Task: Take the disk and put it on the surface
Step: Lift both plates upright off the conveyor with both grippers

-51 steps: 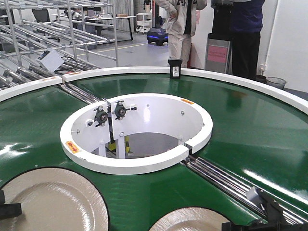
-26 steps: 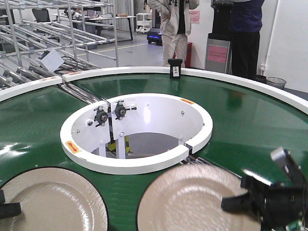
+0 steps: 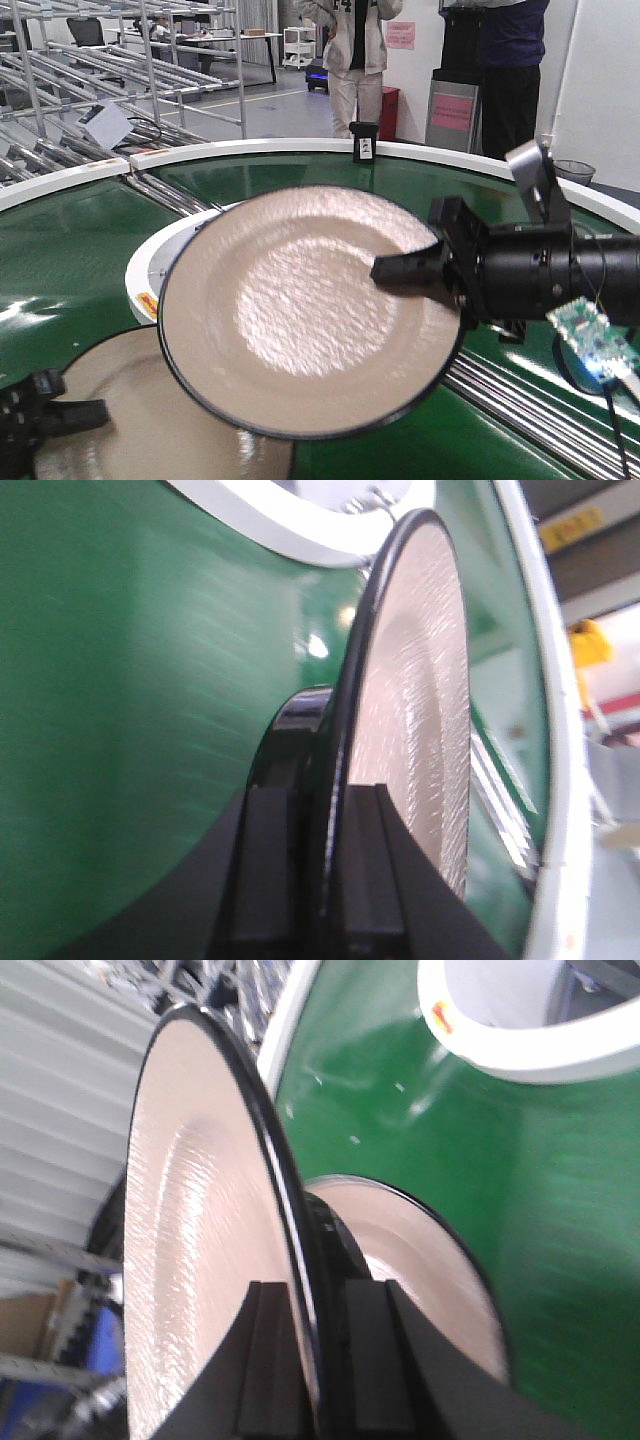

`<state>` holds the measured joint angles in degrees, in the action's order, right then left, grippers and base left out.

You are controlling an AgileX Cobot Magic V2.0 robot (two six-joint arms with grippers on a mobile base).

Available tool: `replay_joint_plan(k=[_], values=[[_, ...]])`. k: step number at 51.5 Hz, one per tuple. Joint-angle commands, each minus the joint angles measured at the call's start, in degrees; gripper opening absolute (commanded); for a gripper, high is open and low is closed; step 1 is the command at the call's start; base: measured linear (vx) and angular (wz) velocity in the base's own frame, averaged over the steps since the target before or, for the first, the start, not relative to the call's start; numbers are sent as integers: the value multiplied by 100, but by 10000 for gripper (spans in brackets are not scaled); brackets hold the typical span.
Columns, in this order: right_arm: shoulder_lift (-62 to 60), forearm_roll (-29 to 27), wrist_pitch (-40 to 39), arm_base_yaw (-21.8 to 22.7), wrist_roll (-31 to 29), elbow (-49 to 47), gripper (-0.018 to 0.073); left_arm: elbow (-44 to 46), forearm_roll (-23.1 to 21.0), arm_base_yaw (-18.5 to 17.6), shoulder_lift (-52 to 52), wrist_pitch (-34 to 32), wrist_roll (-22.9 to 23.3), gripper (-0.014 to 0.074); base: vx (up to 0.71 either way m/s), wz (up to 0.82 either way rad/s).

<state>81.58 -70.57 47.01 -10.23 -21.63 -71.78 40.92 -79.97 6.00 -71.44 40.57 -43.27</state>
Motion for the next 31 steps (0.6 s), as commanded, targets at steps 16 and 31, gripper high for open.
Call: replay_joint_plan(k=[16, 31], values=[[-105, -597, -393, -14, 414, -491, -6, 174, -1392, -1011, 146, -466, 70, -1, 0, 0], [-105, -604, -386, -14, 415, -491, -6, 174, -1308, -1006, 146, -567, 55, 1, 0, 0]])
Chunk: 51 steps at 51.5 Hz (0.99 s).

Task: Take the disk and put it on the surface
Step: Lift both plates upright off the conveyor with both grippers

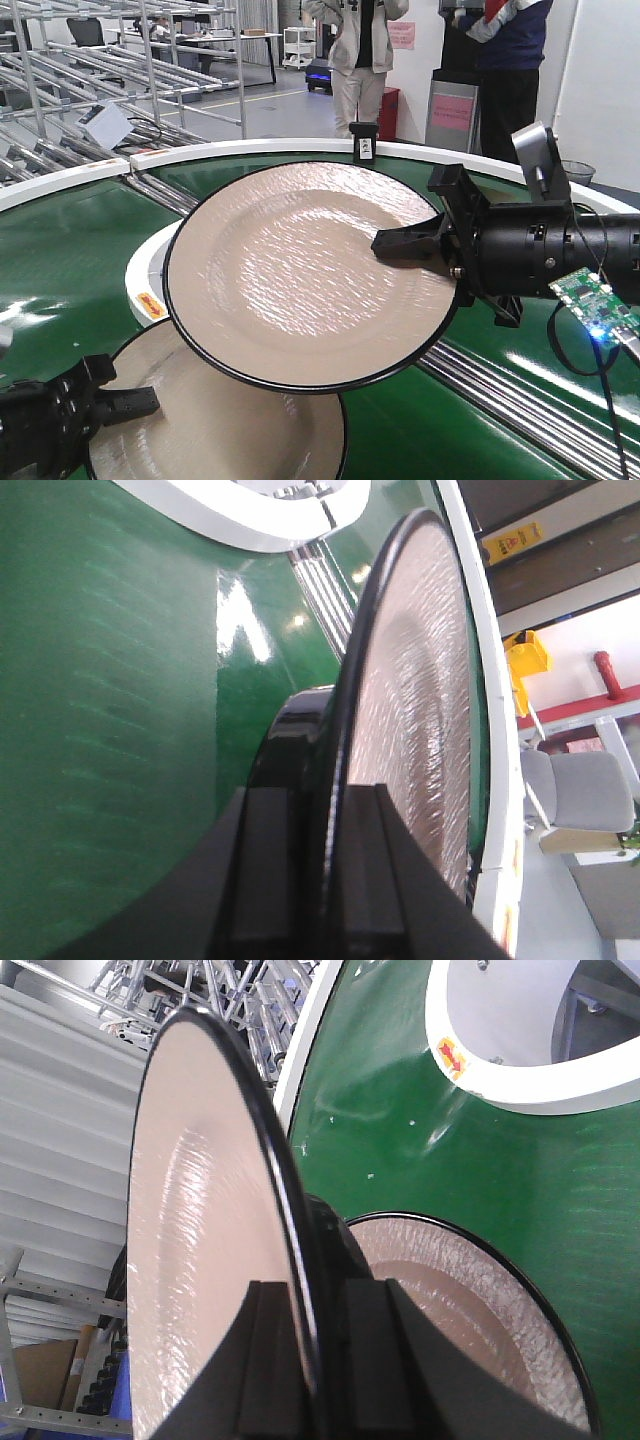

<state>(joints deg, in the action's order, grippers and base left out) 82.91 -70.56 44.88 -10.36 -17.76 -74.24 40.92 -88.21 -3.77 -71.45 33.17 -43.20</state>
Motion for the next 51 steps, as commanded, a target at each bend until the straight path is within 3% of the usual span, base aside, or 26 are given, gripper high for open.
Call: replay_joint_plan(k=[1, 51], values=[[-238, -605, -172, -1, 28, -245, -6, 174, -484, -29, 152, 173, 48, 1, 0, 0], [-238, -605, -155, -1, 28, -245, -5, 174, -484, -29, 152, 173, 48, 1, 0, 0]])
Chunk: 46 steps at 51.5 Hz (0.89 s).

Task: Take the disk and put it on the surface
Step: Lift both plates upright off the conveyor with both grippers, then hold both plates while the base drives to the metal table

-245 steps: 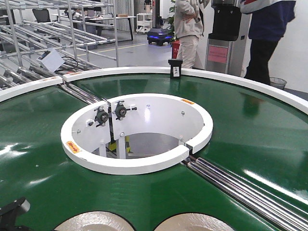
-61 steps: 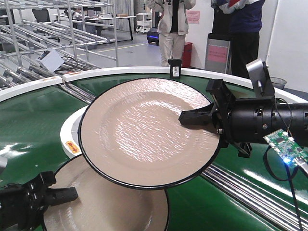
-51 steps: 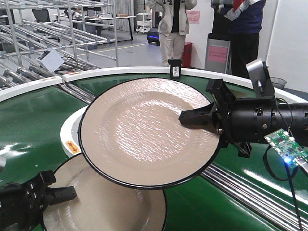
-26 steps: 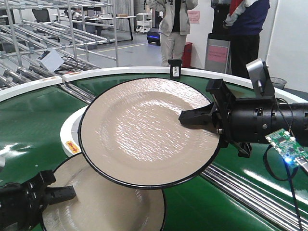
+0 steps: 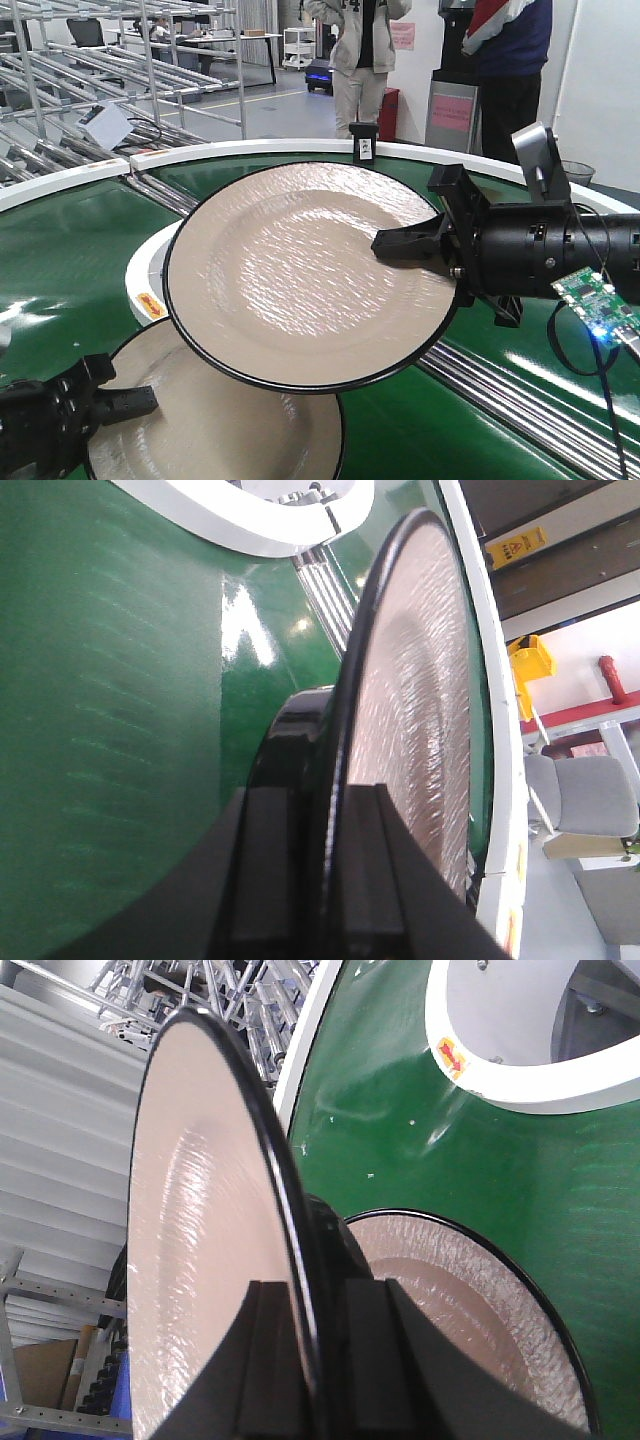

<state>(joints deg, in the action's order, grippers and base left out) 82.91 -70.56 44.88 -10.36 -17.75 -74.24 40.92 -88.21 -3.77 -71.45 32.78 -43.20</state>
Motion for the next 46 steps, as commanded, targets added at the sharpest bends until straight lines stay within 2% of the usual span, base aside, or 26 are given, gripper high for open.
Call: replay_joint_plan(k=[1, 21, 46], values=[[-238, -605, -155, -1, 27, -245, -5, 174, -484, -29, 152, 212, 48, 1, 0, 0], [-238, -605, -173, -1, 27, -245, -5, 174, -484, -29, 152, 212, 48, 1, -5, 0], [-238, -611, -175, -1, 27, -245, -5, 174, -484, -29, 152, 212, 48, 1, -20, 3]])
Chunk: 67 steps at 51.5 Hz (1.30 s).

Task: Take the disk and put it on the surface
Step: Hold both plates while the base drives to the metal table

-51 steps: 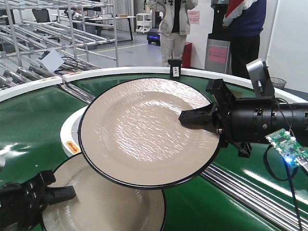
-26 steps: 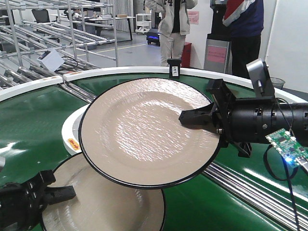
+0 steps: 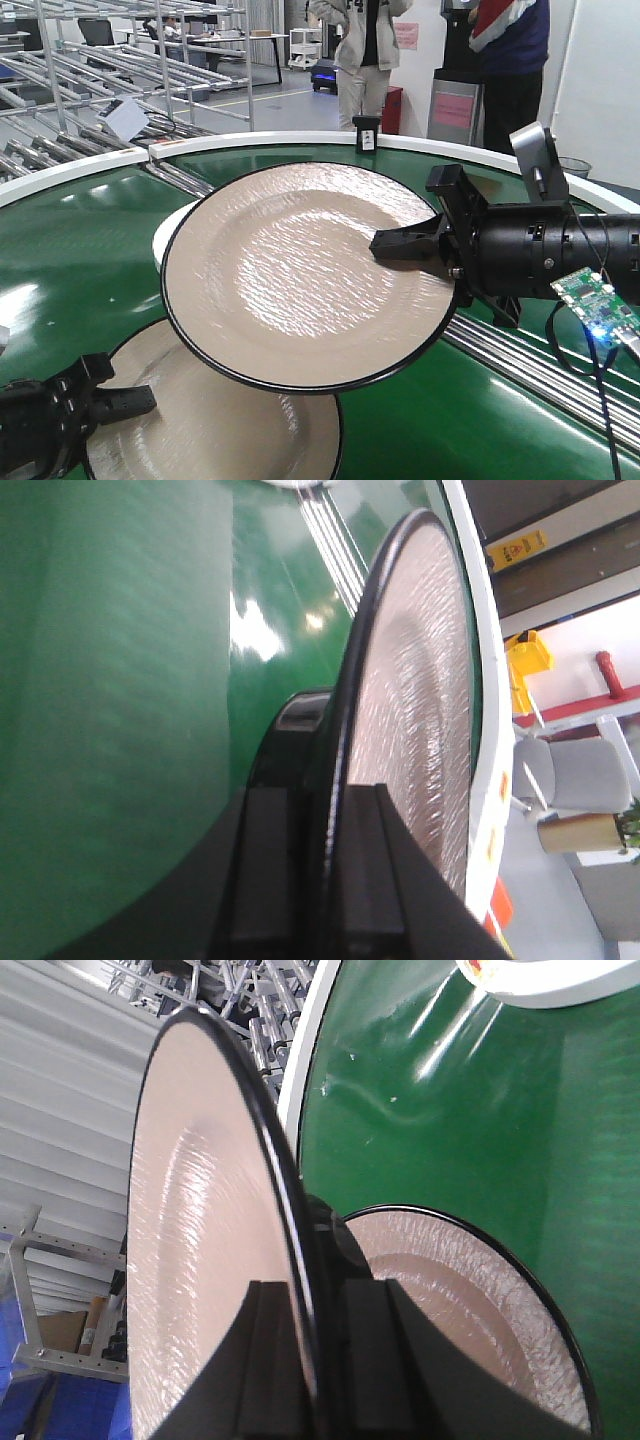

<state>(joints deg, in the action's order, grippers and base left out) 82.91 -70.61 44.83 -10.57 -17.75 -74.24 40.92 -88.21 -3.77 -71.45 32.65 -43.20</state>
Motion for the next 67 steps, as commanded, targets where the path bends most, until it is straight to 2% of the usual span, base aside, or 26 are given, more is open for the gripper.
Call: replay_joint_plan(k=[1, 36, 67], values=[[-238, -606, -170, 20, 27, -245, -5, 174, -484, -29, 152, 224, 48, 1, -24, -7], [-238, -607, -170, 20, 27, -245, -5, 174, -484, -29, 152, 231, 48, 1, -26, -16], [-238, -601, -169, 20, 27, -245, -5, 174, -484, -29, 152, 225, 48, 1, -17, -62]])
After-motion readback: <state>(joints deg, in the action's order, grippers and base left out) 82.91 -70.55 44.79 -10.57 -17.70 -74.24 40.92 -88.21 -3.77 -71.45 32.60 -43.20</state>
